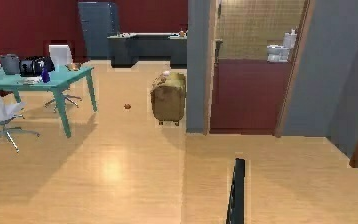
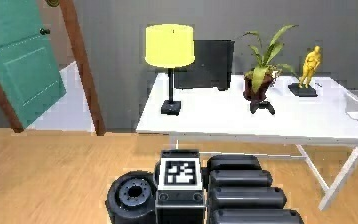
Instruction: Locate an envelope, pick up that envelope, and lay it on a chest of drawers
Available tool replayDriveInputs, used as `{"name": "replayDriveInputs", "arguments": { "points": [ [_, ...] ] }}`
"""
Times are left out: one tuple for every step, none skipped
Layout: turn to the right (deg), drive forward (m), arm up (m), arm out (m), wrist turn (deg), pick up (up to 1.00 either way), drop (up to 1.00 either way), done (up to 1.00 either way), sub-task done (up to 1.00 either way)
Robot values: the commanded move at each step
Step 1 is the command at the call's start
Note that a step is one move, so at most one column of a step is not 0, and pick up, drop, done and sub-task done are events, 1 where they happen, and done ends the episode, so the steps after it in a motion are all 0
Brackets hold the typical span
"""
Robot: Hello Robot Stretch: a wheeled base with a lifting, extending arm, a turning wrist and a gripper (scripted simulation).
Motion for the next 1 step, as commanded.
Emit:
{"name": "replayDriveInputs", "arguments": {
  "points": [
    [45.0, 0.00, 0.00, 0.00, 0.0, 0.00, 0.00, 0.00, 0.00]
  ]
}}
